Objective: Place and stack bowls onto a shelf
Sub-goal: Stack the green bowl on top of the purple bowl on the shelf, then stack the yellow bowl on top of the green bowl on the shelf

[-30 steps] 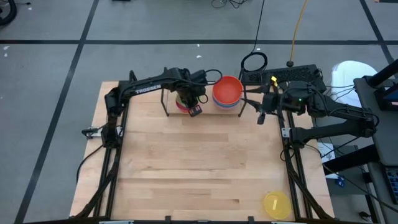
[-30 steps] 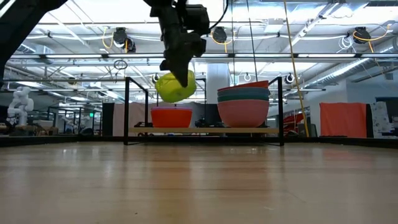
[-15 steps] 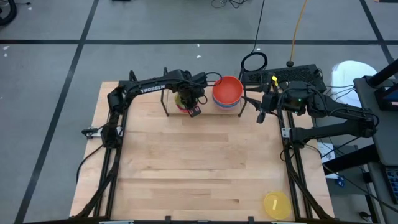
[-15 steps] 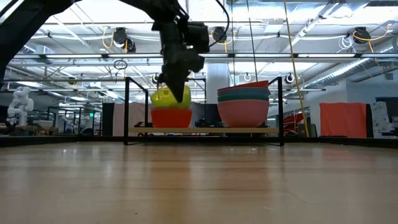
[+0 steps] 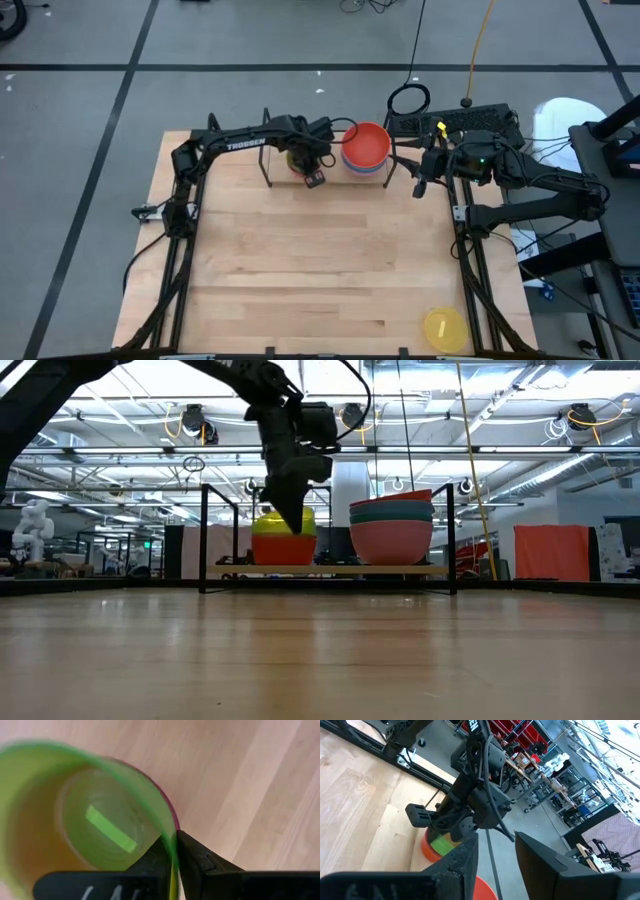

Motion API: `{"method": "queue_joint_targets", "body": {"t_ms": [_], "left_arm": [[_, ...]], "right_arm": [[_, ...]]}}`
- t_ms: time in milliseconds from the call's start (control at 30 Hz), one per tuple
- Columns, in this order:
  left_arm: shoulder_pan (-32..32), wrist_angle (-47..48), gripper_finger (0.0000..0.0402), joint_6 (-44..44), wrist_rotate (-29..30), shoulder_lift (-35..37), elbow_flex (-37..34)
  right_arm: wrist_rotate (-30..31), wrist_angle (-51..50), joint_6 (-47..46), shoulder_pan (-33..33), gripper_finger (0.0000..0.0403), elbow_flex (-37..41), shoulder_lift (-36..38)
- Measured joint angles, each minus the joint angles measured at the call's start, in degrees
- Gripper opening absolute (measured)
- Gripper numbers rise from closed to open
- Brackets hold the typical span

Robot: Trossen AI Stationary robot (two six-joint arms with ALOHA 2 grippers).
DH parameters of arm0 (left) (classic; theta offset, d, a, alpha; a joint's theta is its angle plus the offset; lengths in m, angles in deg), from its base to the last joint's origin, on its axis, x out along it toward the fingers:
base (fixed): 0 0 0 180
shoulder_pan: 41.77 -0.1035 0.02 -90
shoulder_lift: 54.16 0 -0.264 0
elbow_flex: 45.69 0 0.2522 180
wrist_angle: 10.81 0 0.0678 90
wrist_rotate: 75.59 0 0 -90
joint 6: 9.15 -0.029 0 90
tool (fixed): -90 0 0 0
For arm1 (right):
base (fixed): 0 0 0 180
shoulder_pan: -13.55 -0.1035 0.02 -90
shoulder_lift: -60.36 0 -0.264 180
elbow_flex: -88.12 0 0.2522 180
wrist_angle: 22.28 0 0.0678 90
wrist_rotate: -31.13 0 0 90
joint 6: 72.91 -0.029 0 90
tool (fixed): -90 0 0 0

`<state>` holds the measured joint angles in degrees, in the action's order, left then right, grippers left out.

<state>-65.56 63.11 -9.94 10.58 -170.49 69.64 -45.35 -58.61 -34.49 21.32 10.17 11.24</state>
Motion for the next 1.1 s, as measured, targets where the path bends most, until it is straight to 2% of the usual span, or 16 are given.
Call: {"method": "queue_joint_targets", "body": {"t_ms": [400, 633, 800, 933, 1100], "left_arm": [[-0.04, 1.86, 0.0036, 2.81, 1.33, 1.05, 0.6], [0.03, 4.01, 0.0037, 3.54, 1.32, 5.66, 0.65], [0.96, 4.73, 0.0037, 5.4, 1.06, 12.2, 0.65], [2.61, 4.81, 0.0037, 4.53, 1.07, 18.01, 0.65], [4.72, 4.96, 0.0037, 5.01, 3.66, 24.94, 0.67]], "right_arm": [[-0.02, -0.01, -0.13, 0.0, 0.0125, 0.0, 0.0], [-0.02, -0.06, -0.17, -0.01, 0.0125, 0.0, 0.0], [-0.04, -3.66, -0.87, -0.02, 0.0125, 0.0, 0.11], [0.0, -12.42, -6.32, -0.02, 0.0125, 0.0, 0.36], [0.09, -21.83, -18.51, -1.22, 0.0125, 0.02, 0.49]]}}
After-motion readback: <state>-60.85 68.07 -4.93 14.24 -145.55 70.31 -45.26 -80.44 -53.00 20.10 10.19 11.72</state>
